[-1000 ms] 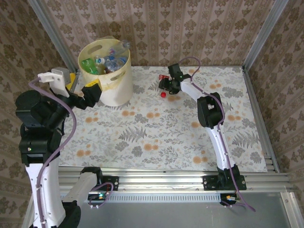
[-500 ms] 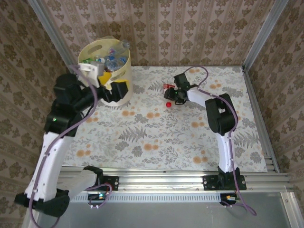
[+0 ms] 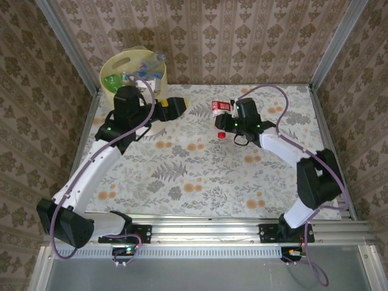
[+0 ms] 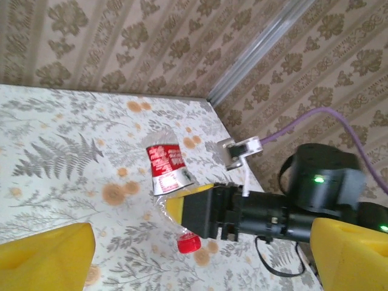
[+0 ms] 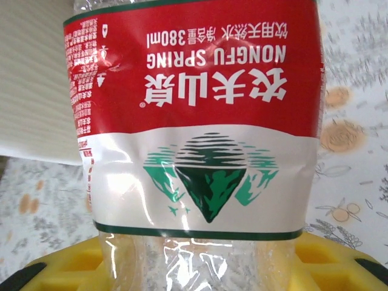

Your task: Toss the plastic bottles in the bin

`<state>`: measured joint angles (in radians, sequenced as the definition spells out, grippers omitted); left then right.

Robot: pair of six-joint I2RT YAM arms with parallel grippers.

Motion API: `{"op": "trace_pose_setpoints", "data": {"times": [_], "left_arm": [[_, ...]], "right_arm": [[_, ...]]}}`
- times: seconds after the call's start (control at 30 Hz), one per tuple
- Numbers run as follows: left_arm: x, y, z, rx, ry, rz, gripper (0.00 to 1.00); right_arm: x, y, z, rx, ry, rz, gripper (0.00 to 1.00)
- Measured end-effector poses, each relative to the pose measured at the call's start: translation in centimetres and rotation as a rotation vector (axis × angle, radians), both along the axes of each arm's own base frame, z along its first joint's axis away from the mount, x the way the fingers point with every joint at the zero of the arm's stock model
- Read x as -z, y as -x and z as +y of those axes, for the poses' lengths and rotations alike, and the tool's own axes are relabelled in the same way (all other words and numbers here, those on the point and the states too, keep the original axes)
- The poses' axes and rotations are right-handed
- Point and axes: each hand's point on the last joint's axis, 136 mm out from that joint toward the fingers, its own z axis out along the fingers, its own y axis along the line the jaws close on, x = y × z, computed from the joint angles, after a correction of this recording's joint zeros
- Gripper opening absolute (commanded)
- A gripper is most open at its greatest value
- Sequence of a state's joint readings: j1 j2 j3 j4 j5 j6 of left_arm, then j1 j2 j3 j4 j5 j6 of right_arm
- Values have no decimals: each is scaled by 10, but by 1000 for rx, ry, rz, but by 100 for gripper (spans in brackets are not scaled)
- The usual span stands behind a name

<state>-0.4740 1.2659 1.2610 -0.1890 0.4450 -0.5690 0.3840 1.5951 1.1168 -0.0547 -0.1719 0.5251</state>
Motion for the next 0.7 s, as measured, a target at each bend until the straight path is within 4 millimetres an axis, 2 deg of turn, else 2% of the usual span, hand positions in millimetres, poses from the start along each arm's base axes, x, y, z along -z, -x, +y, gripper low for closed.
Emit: {"op": "trace_pose_setpoints", "data": {"times": [0.13, 0.27, 0.5, 0.6, 0.7], "left_arm": [[4, 5, -20, 42, 16, 19, 90], [9, 7, -36, 73, 25, 33, 87], [36, 4, -58, 102, 9, 109, 77], [42, 1, -65, 108, 4, 129, 75], [39, -1, -71, 115, 8, 129, 74]], "right_arm": [[-33, 18, 6, -40, -7, -94, 44], [-52, 32, 16, -87, -3, -157, 44], [-83, 58, 27, -149, -4, -251, 44], [-89, 66, 29, -164, -6, -273, 44], [-86, 74, 32, -187, 3, -277, 44]]}}
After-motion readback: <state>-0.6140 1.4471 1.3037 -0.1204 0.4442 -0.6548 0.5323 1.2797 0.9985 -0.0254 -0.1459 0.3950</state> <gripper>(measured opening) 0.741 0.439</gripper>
